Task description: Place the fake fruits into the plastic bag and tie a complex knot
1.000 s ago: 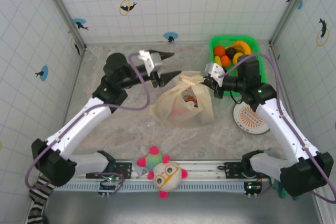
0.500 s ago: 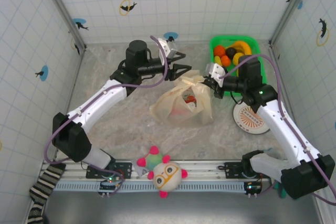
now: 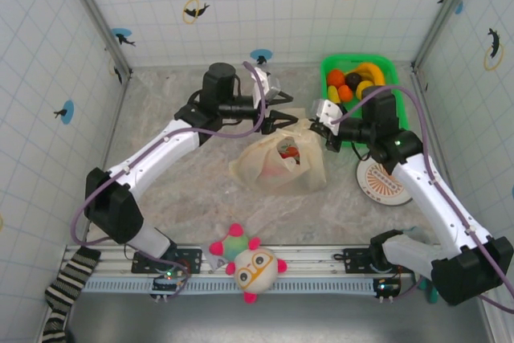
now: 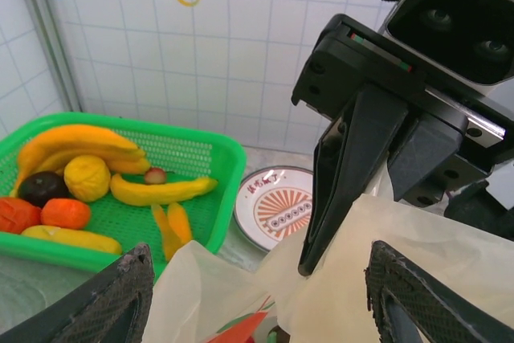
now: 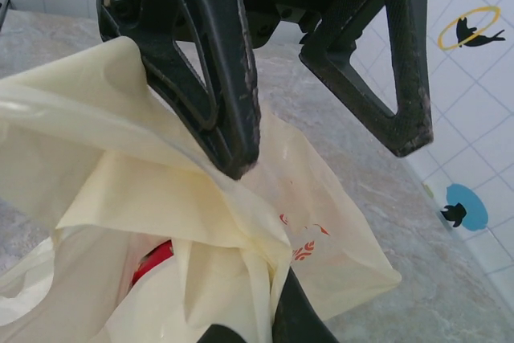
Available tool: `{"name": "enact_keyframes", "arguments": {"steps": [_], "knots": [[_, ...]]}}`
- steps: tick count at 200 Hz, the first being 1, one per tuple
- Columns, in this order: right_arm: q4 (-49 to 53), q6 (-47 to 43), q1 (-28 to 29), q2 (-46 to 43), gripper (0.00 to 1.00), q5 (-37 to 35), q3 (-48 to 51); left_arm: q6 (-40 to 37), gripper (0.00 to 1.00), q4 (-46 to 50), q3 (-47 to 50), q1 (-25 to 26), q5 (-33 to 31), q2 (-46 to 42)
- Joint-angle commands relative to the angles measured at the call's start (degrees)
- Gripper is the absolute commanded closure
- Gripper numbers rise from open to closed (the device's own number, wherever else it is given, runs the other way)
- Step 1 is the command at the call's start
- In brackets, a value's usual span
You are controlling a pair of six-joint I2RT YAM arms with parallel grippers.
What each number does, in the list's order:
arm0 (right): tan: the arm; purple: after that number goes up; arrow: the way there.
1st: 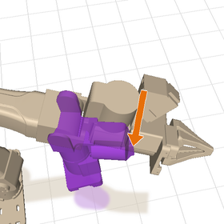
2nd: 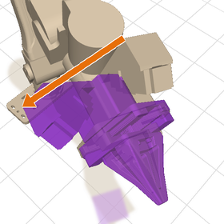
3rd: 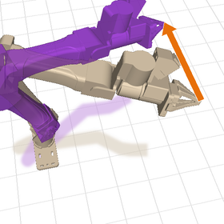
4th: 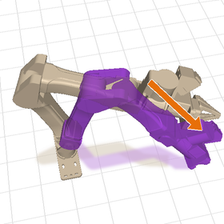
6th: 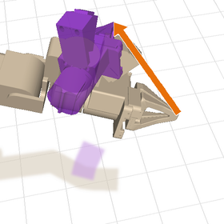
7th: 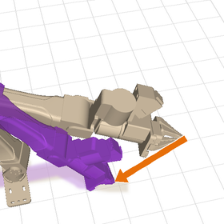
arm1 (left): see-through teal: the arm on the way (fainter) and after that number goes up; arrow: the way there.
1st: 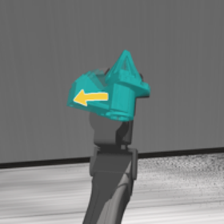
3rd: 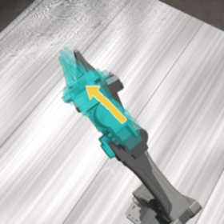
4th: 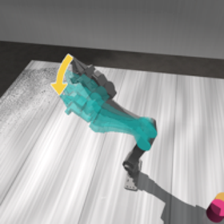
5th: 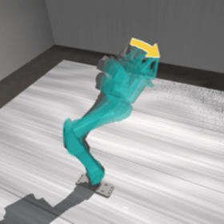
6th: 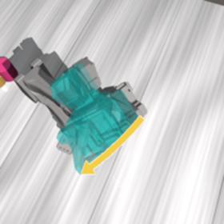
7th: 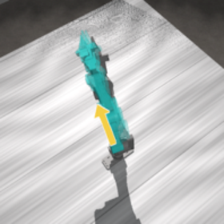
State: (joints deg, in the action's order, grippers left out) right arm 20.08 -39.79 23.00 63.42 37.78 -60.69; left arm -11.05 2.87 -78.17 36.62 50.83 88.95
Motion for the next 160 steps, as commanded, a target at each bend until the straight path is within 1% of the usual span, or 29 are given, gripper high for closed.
{"name": "enact_keyframes", "arguments": {"steps": [1,23,43,102,130,160], "knots": [[0.62,-2.59,1.14,-1.1,1.0,-2.78,-0.57,-3.21,0.29,3.64,-2.63,0.66,1.65,1.02],[0.68,-4.86,2.72,-1.76,1.0,-6.8,-0.34,-3.92,0.27,5.38,-3.65,0.73,1.83,1.46],[-1.39,-5.82,3.74,-3.21,1.0,-9.94,1.04,-4.7,0.26,7.47,-4.42,0.74,1.57,1.67],[-0.74,-7.89,5.91,-4.28,1.0,-13.81,1.1,-6.65,0.22,12.27,-4.83,1.0,0.69,2.01],[0.29,-9.22,7.11,-3.88,1.0,-16.4,0.8,-7.4,0.18,13.4,-4.45,1.18,1.9,1.84],[0.69,-10.47,8.49,-3.69,1.0,-18.81,0.74,-8.01,0.17,15.93,-5.49,1.35,1.99,2.8]]}}
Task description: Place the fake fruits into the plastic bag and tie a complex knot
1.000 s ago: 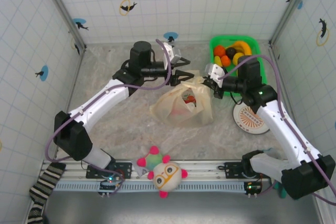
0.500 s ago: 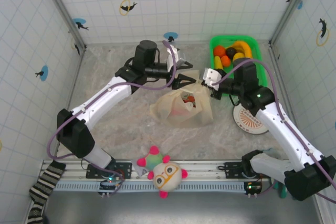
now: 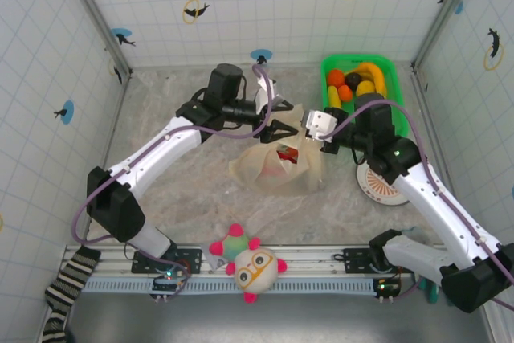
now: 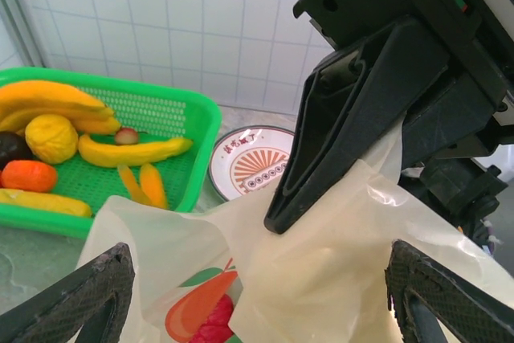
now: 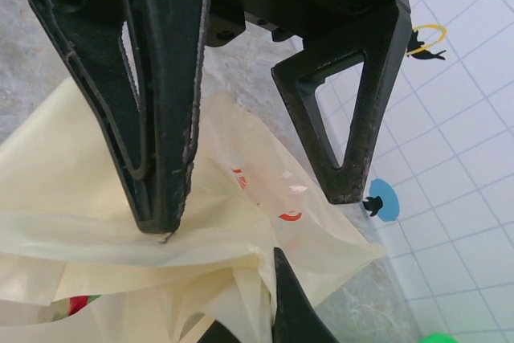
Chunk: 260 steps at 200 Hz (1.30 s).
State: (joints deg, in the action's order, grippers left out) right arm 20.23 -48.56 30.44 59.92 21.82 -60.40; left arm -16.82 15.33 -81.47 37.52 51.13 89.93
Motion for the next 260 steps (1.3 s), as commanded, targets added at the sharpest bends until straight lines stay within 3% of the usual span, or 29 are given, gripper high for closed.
{"name": "enact_keyframes", "arguments": {"steps": [1,47,139,192,260], "knots": [[0.52,-1.75,1.09,-0.22,1.0,-2.89,0.46,-2.25,0.17,3.52,-2.24,0.45,1.69,1.87],[-0.44,-2.44,2.24,-1.01,1.0,-4.95,1.17,-3.2,0.17,7.03,-3.04,1.0,1.4,2.68],[-2.75,-2.36,3.13,-2.34,1.0,-5.91,2.56,-5.24,0.32,11.84,-2.9,1.35,-1.82,3.85],[-3.92,-2.1,3.37,-2.85,1.0,-6.2,3.34,-5.86,0.48,12.88,-2.82,1.33,-3.8,4.39],[-2.97,-1.56,3.49,-3.41,0.97,-7.45,4.48,-6.87,0.79,12.98,-2.91,1.37,-4.39,3.16]]}}
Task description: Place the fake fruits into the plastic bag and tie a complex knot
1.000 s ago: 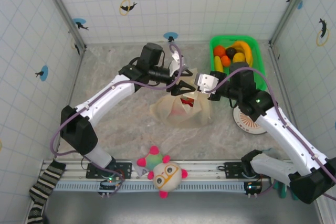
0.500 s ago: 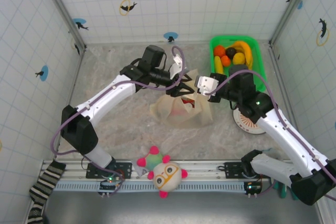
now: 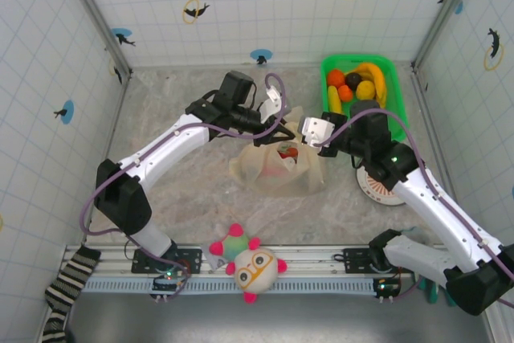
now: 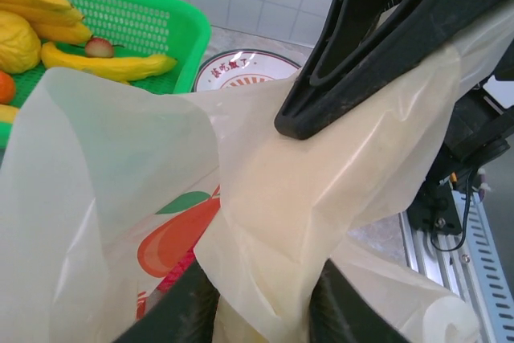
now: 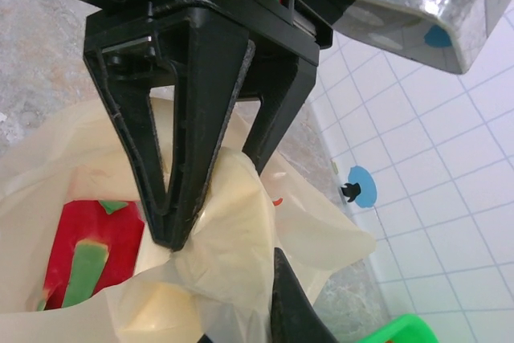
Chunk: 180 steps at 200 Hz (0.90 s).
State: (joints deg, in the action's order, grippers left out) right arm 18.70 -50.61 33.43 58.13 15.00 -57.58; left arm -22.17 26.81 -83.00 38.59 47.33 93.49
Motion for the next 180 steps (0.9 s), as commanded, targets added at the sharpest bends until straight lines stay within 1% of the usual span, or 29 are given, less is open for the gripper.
{"name": "enact_keyframes", "arguments": {"steps": [1,11,18,30,42,55,76,86,95,105,123,158,180], "knots": [[-1.24,0.51,0.49,-1.61,0.97,-0.66,1.67,-1.54,0.8,1.5,-1.38,0.28,-0.58,-0.45],[-1.22,0.82,0.49,-1.71,0.96,-0.69,1.86,-1.67,0.86,1.28,-1.29,0.26,-0.39,-0.72],[-1.06,1.17,0.49,-1.79,0.94,-0.7,1.86,-1.81,0.92,1.25,-1.35,0.28,-0.22,-0.92],[-0.39,1.48,0.47,-1.95,0.9,-0.57,1.86,-1.91,1.0,1.19,-1.2,0.27,-0.52,-1.14],[0.56,2.02,0.49,-2.14,0.84,-0.96,1.7,-2.08,1.0,1.07,-1.15,0.26,-0.88,-1.45],[2.7,2.3,0.49,-2.47,0.75,-1.89,1.08,-2.24,1.0,1.21,-0.87,0.3,-1.85,-1.75],[6.94,3.02,0.45,-3.9,0.55,-3.04,-0.01,-3.07,1.0,1.23,-0.41,0.3,-3.03,-2.34],[9.53,3.45,0.5,-4.58,0.42,-3.14,-0.79,-3.4,1.0,1.26,-0.26,0.26,-3.38,-2.61],[11.87,3.66,0.46,-5.39,0.32,-2.98,-1.57,-3.57,1.0,1.17,-0.43,0.28,-3.69,-2.75],[14.7,4.01,0.41,-6.11,0.18,-2.03,-2.69,-3.82,1.0,1.16,-0.41,0.28,-3.93,-2.9],[18.22,4.91,0.41,-6.28,0.01,-0.11,-5.16,-4.6,1.0,1.05,-0.36,0.34,-3.96,-3.05],[19.22,8.88,0.23,-2.41,0.01,2.72,-11.67,-5.75,1.0,0.98,-0.14,0.94,-5.85,-3.38],[19.49,8.31,0.32,1.2,0.0,3.0,-14.36,-6.28,1.0,1.03,-0.05,1.22,-5.91,-3.33]]}}
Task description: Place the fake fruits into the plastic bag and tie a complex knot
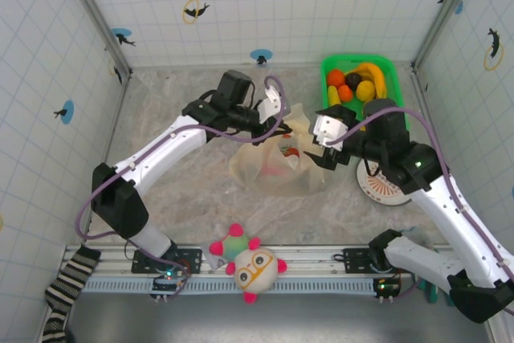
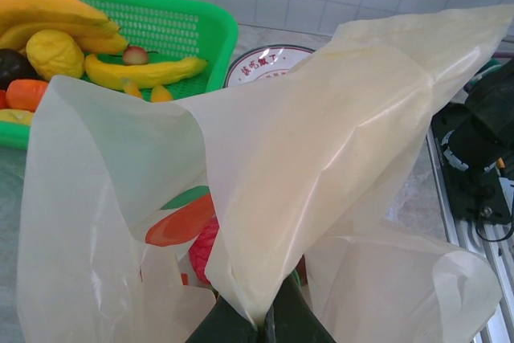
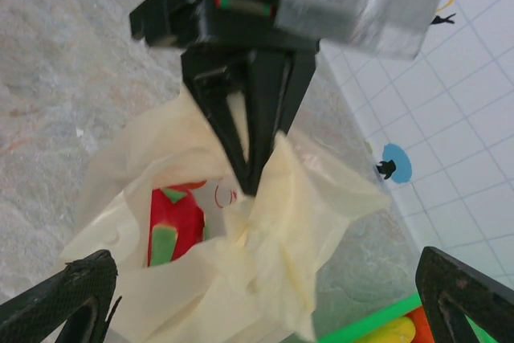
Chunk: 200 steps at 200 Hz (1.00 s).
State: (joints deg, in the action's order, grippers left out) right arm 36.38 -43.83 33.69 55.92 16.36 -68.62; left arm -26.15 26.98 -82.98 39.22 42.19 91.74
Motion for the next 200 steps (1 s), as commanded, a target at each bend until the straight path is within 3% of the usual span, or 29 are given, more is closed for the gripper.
{"name": "enact_keyframes", "arguments": {"steps": [1,52,134,187,200], "knots": [[1.83,1.5,0.06,3.58,0.0,1.65,-3.39,-2.32,1.0,0.82,-0.08,0.63,-0.79,-1.58],[0.79,-1.37,0.74,9.66,0.2,2.06,-5.94,-3.12,1.0,0.82,-0.05,0.86,-1.23,-1.71],[-3.42,-1.62,0.76,14.42,0.4,0.34,-5.68,-6.07,1.0,0.82,1.48,0.94,-0.86,-3.19],[-4.43,-1.72,0.06,15.1,0.67,-0.05,-4.75,-7.4,1.0,0.14,2.47,1.03,-1.0,-4.07],[-4.41,-1.8,0.06,15.23,0.7,-0.17,-4.38,-7.4,1.0,-0.06,2.47,1.03,-0.93,-4.12]]}}
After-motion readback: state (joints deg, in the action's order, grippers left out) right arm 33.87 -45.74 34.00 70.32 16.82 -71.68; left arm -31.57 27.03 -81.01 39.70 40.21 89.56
